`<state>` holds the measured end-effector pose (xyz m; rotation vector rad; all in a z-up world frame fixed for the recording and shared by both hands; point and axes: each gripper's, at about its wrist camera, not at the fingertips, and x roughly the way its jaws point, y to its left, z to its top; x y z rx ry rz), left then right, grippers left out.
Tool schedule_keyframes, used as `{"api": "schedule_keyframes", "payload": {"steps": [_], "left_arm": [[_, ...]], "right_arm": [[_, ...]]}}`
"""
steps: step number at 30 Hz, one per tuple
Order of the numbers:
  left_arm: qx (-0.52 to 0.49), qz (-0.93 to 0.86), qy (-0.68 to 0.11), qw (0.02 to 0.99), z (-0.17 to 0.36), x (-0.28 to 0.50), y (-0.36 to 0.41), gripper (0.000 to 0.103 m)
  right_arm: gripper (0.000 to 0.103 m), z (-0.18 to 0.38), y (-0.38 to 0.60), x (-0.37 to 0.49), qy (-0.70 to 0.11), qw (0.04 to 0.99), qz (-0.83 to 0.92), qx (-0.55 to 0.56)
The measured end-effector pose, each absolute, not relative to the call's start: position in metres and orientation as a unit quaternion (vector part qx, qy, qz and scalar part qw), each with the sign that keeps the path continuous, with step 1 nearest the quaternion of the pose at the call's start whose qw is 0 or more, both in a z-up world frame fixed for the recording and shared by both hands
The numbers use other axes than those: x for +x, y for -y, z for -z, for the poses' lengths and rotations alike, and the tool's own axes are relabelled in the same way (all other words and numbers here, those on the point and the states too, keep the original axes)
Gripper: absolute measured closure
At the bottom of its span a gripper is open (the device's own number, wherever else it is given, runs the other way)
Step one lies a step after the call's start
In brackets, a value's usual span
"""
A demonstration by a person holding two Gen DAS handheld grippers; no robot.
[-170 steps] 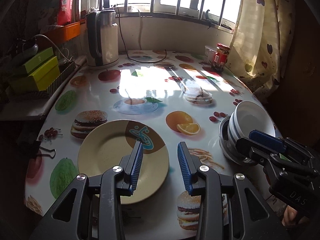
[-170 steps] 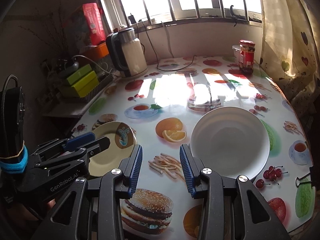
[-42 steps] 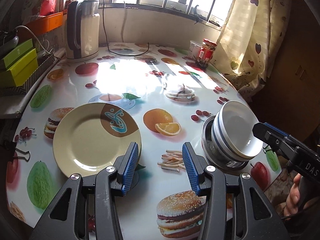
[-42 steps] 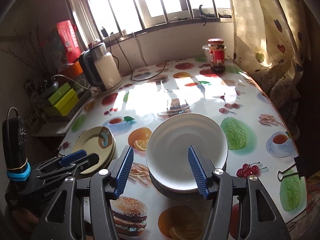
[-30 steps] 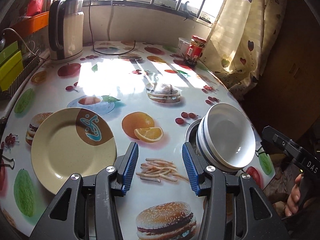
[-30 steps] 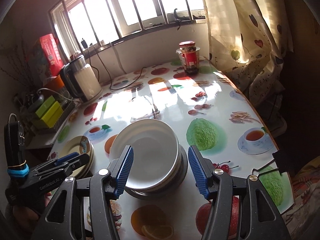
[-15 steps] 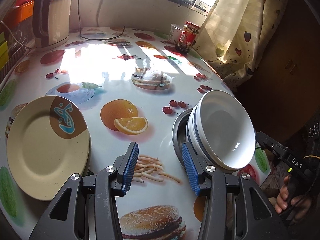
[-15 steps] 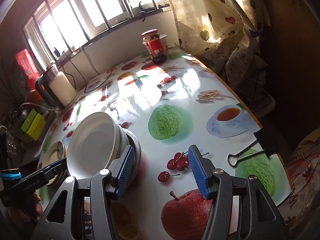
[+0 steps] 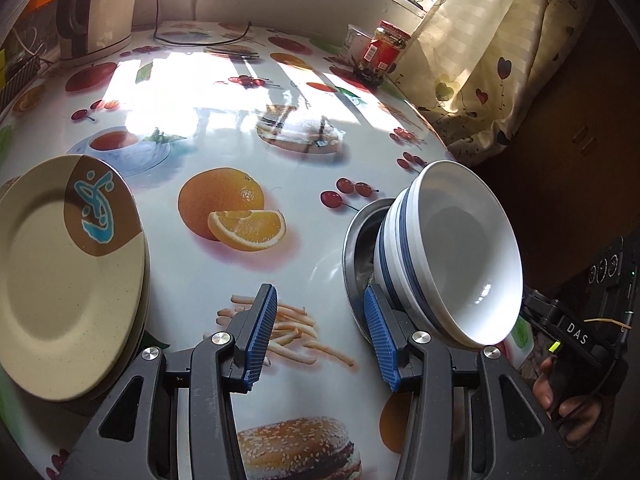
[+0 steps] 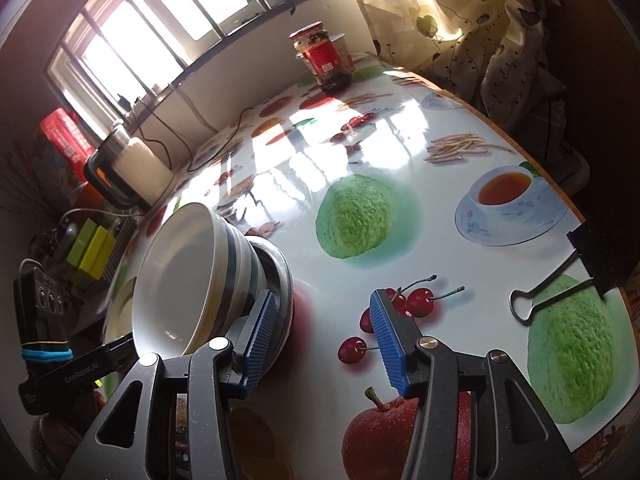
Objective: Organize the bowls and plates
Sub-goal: 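Close both tools on the steel bowl rim, then carry the nested bowl stack with both tools over the beige plates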
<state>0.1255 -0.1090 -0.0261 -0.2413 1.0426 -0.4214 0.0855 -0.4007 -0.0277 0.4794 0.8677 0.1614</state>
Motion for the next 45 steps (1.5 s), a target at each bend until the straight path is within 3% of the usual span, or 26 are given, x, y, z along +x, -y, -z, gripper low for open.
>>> {"api": "schedule_keyframes", "payload": {"steps": [6,14,20,32,45], "left_arm": [[-0.113,0.206,-0.493,0.837,0.027,0.127,0.112,0.056],[-0.118,0.212,-0.491,0.837,0.029,0.13,0.112,0.057],[-0.135,0.225,-0.491,0.831,0.032,0.133,0.11,0.063],[-0.162,0.258,-0.482,0.822,0.032,0.133,0.112,0.091],[-0.17,0.26,-0.48,0.821,0.033,0.135,0.111,0.092]], "right_arm": [[0.06,0.033,0.399,0.091,-0.417,0.872,-0.087,0.242],[0.081,0.04,0.398,0.095,-0.42,0.857,-0.117,0.274],[0.09,0.039,0.398,0.095,-0.418,0.855,-0.13,0.278],[0.093,0.038,0.397,0.096,-0.416,0.853,-0.139,0.284],[0.093,0.039,0.398,0.097,-0.414,0.854,-0.14,0.284]]}}
